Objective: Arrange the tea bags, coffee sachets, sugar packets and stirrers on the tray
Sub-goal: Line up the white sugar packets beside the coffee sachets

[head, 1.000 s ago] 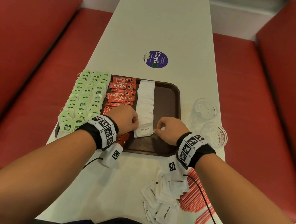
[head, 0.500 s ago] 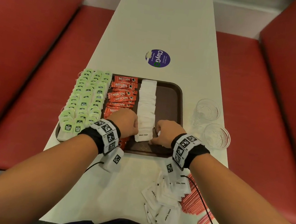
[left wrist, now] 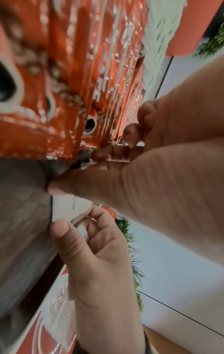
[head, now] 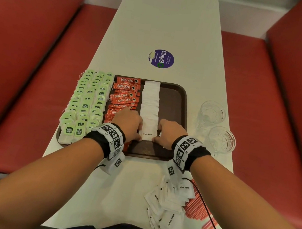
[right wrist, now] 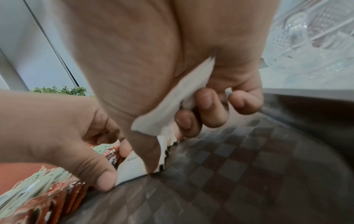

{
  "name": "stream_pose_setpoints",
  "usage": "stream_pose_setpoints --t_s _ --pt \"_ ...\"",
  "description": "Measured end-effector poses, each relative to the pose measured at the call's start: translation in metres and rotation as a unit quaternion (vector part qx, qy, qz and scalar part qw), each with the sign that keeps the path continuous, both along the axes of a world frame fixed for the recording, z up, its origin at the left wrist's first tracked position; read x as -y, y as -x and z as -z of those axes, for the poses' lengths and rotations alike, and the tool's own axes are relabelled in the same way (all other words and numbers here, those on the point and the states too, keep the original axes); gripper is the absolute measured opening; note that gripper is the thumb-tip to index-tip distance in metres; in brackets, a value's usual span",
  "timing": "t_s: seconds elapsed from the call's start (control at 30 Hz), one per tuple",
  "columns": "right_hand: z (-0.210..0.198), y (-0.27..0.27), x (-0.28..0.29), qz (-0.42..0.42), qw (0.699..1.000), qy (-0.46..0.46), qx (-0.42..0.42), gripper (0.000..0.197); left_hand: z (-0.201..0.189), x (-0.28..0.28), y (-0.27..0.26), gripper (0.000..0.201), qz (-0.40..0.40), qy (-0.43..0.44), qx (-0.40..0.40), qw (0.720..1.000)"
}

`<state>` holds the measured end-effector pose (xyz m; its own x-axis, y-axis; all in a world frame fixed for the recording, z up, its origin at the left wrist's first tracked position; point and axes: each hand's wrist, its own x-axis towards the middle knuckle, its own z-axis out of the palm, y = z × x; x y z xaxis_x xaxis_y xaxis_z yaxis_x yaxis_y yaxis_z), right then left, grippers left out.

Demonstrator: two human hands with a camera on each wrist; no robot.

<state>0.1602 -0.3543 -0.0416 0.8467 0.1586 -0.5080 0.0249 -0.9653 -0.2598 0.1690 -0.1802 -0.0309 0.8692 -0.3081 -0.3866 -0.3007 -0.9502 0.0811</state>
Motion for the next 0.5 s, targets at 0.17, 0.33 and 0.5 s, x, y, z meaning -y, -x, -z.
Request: stream_pose_setpoints --t_s 0.17,0.33,0.5 --pt "0.0011 -0.0024 -0.0028 0.008 1.000 -0.005 0.014 0.045 0.0003 -0.0017 -0.0060 0.030 -0.006 0.006 0.021 1.000" --pt "0.0022 -0.0025 -0.0059 0.006 1.000 -0.022 0.019 0.041 -0.0005 -0.0021 -0.0049 0.024 -0.012 0.023 0.017 1.000" --pt "0.0036 -0.0021 -0.0044 0.010 0.999 -0.037 0.017 0.043 -0.0026 -0.0017 -0.0033 0.013 -0.014 0.035 0.008 0.999"
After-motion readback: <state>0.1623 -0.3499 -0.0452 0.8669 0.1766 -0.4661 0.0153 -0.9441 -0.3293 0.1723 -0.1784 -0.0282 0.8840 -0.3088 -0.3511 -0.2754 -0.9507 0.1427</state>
